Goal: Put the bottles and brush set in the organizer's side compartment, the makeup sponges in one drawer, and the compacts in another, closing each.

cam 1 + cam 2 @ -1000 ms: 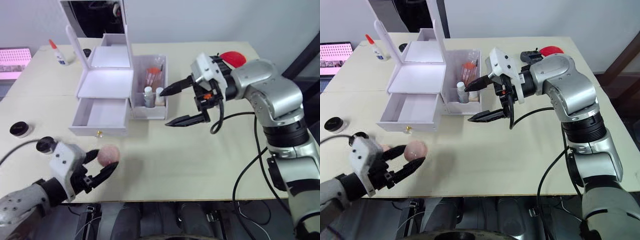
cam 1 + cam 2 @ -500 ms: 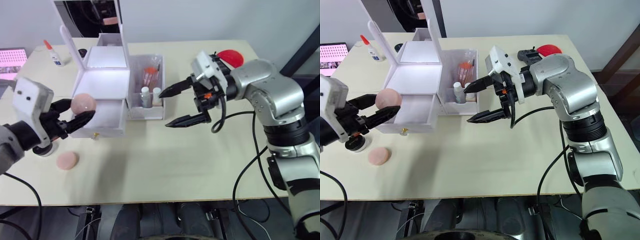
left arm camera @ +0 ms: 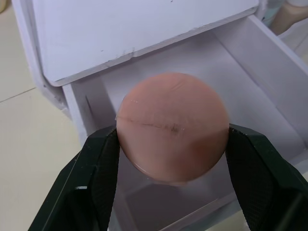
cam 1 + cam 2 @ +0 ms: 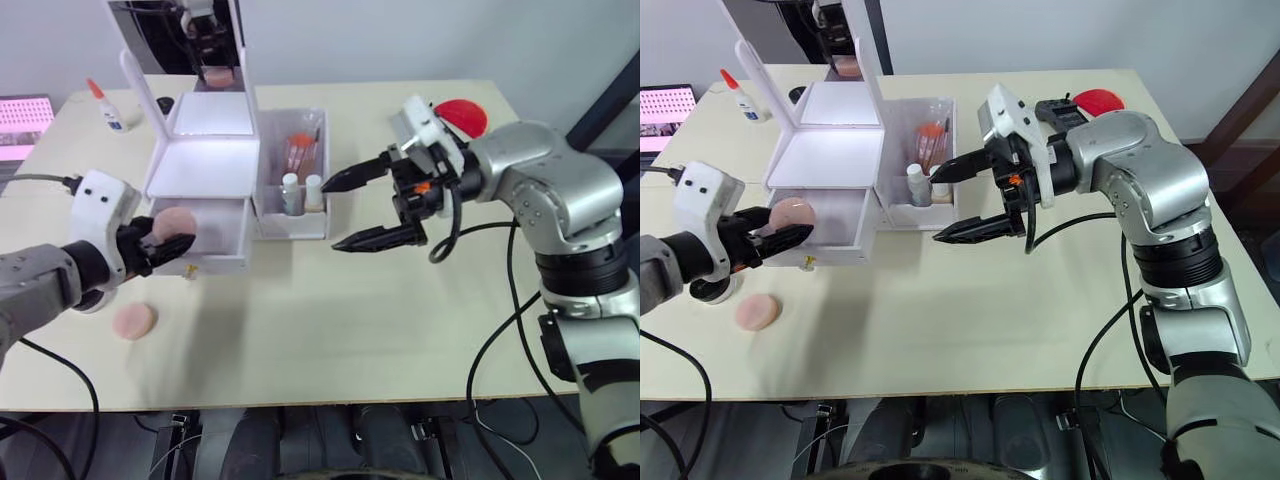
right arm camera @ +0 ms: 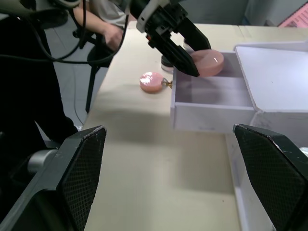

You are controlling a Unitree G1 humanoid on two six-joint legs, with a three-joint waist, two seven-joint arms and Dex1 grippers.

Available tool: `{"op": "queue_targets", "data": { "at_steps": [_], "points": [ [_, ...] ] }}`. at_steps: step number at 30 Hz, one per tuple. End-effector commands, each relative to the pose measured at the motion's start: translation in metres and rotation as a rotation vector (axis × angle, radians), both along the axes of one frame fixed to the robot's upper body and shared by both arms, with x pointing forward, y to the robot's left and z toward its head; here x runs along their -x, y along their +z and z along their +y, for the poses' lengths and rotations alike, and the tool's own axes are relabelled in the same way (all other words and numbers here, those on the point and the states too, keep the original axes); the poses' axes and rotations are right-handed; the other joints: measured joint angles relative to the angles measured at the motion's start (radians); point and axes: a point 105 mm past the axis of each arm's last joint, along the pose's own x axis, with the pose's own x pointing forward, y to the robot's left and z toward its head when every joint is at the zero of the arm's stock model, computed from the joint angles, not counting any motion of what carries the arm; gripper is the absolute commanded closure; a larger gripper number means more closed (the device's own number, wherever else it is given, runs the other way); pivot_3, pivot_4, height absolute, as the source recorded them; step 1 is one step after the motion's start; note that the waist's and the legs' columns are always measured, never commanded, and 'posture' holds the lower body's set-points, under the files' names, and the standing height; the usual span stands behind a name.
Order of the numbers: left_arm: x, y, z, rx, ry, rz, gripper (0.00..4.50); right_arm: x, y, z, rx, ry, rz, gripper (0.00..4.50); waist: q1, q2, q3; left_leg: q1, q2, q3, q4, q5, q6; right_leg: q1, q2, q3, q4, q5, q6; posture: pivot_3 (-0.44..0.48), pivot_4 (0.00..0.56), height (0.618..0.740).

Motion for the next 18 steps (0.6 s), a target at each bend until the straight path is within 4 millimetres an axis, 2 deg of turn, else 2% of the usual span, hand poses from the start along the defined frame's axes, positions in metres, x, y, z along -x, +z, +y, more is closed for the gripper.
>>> {"op": "queue_targets", "data": {
  "at_steps": [1,6,15,16,18],
  "points": [
    [-0.003,0.01,0.001,-0.008,0.019,-0.045,1.81,0.01,0.023,0.002,-0.062,0.037,-0.05,0.0,0.0,0.0,0.0,0.0,0.0,0.0,0.0,0.0,0.0,0.0,0.0,0.0,0.0,0.0,0.0,0.0,0.15,0.74],
    [-0.003,0.006,-0.001,0.017,0.03,-0.025,1.81,0.009,0.023,0.003,-0.064,0.032,-0.056,0.0,0.0,0.0,0.0,0.0,0.0,0.0,0.0,0.0,0.0,0.0,0.0,0.0,0.0,0.0,0.0,0.0,0.15,0.74],
    [-0.002,0.008,-0.005,-0.006,0.018,-0.038,1.81,0.002,0.018,0.001,-0.039,-0.008,-0.083,0.0,0.0,0.0,0.0,0.0,0.0,0.0,0.001,0.0,0.0,0.0,0.0,0.0,0.0,0.001,0.001,0.0,0.15,0.74],
    [-0.002,0.009,-0.004,-0.012,0.024,-0.041,0.78,0.002,0.017,0.001,-0.037,-0.009,-0.087,0.0,0.0,0.0,0.0,0.0,0.0,0.0,0.001,0.0,0.0,0.0,0.0,0.0,0.0,0.001,0.001,0.0,0.15,0.74],
    [-0.002,0.011,-0.002,-0.025,0.03,-0.043,0.07,0.0,0.017,0.001,-0.038,-0.013,-0.093,0.0,0.0,0.0,0.0,0.0,0.0,0.0,0.0,0.0,0.0,0.0,0.0,0.0,0.0,0.001,0.001,0.0,0.15,0.74]
  ]
}}
